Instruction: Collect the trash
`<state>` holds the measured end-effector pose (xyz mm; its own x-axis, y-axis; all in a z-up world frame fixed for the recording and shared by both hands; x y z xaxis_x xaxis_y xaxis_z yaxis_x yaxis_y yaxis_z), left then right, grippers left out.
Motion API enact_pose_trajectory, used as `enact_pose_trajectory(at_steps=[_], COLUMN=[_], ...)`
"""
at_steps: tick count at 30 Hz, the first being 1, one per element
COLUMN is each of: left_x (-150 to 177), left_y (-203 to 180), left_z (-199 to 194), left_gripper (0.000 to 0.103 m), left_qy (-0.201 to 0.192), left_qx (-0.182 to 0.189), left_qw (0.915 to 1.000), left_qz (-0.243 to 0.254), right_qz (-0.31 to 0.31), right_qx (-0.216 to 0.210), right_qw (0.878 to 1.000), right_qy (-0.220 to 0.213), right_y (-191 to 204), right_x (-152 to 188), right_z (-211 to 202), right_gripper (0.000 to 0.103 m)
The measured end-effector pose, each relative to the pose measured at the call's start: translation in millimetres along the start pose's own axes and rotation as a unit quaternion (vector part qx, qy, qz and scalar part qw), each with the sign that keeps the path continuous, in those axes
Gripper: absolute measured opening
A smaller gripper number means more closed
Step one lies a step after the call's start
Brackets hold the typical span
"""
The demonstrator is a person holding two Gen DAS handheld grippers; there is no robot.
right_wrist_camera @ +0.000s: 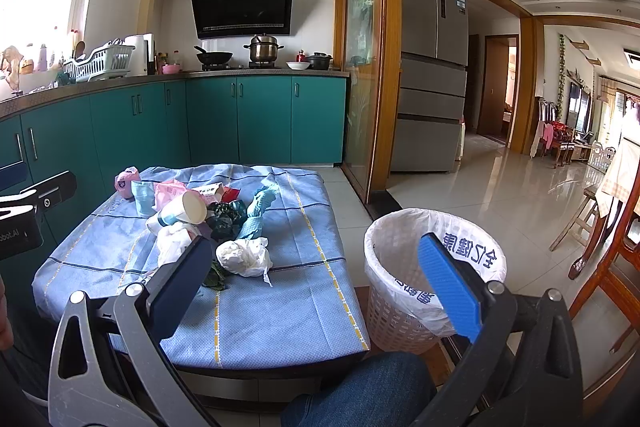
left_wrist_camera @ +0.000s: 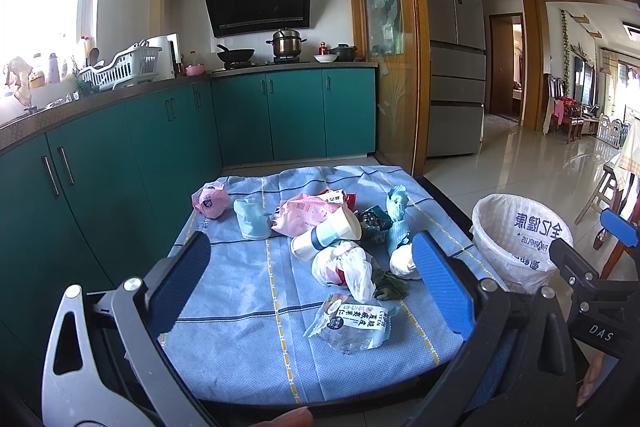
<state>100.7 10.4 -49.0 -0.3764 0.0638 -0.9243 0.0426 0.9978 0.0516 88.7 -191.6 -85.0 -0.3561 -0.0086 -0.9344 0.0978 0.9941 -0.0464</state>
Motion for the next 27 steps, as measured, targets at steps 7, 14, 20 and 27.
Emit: enact_pose_trajectory(at_steps=[7, 14, 20, 27], left_x=[0.7, 2.4, 3.7, 5.1], left_y=[-0.4, 0.3, 1.1, 2.2], left_z=[1.0, 3.8, 6.5, 10.2], left_gripper=[0.100, 0.100, 0.100, 0.100], left_qy=[0.001, 0.005, 0.009, 0.016], left_qx=[0.001, 0.000, -0.001, 0.000], left_qw=[1.0000, 1.0000, 1.0000, 0.9999], left_qz=[0.000, 0.000, -0.001, -0.002], right_qz=[0.001, 0.000, 0.000, 0.000], right_qx=[0.000, -0.001, -0.001, 0.000], right_qw=[1.000, 1.000, 1.000, 1.000], right_qy=[0.000, 0.002, 0.003, 0.005], right_y=[-0.2, 2.1, 2.6, 3.7], right_x=[0.3, -0.9, -0.6, 1.3], right_z=[0.1, 0.7, 1.5, 4.8], right_gripper=[0.101, 0.101, 0.101, 0.101])
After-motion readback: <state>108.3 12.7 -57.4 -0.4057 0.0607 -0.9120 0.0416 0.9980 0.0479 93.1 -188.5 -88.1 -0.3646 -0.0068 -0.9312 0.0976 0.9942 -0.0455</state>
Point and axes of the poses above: each gripper's, at about its wrist camera, not at the fingertips, and z roughly the way its jaws point, y to its left, x to its underside, the point moved 9 cm from there along z, roughly the way its jaws point, and after that the axes turned 1 degree about -z, right-handed, at the moved point
